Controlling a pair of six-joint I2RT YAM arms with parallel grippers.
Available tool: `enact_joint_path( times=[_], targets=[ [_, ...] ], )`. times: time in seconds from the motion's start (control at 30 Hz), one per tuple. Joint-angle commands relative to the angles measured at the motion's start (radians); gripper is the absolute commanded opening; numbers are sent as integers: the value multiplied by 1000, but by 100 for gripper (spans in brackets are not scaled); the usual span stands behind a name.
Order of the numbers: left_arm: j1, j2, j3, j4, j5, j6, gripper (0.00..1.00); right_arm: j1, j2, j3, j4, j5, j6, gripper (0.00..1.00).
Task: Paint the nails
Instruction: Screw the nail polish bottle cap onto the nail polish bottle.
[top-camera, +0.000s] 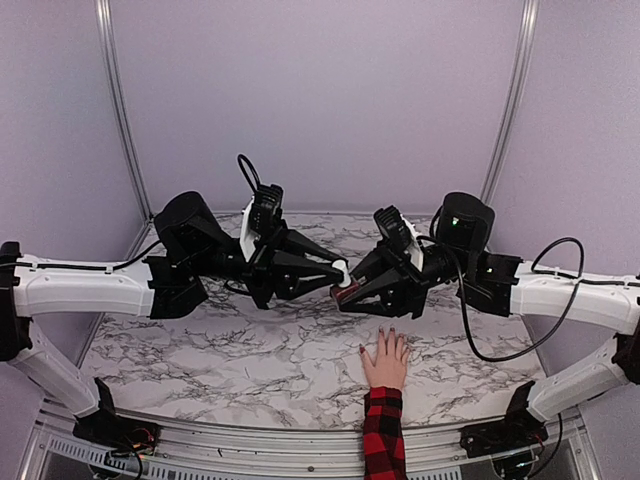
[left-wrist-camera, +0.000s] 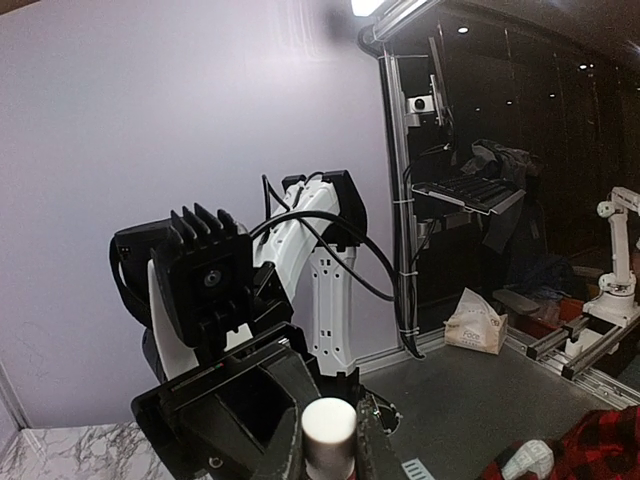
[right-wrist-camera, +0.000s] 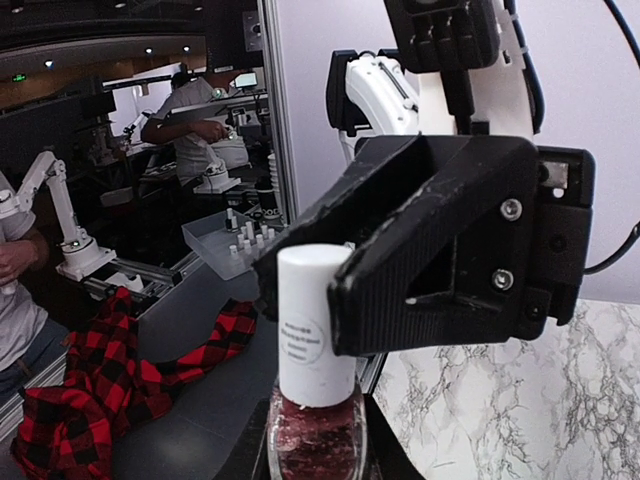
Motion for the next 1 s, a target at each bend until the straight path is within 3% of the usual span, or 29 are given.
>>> enact_joint_path(
  times=[0.0, 0.2, 0.4, 0.6, 0.97],
  targets=[
    [1, 44, -39, -171, 50, -2, 6, 13, -11, 51, 312, -70, 84, 0],
    [21, -53, -86, -169, -146, 11, 25, 1, -36, 47, 130, 77, -46, 0],
    [24, -188, -143, -168, -395, 19, 44, -3, -46, 38, 2, 350, -125, 0],
    [15, -195, -147, -167, -633, -27, 47, -1, -46, 7, -31, 776, -112, 0],
    [-29, -63, -37, -158, -982, -141, 49, 114, -7, 24, -62, 1304, -209, 0]
  ],
)
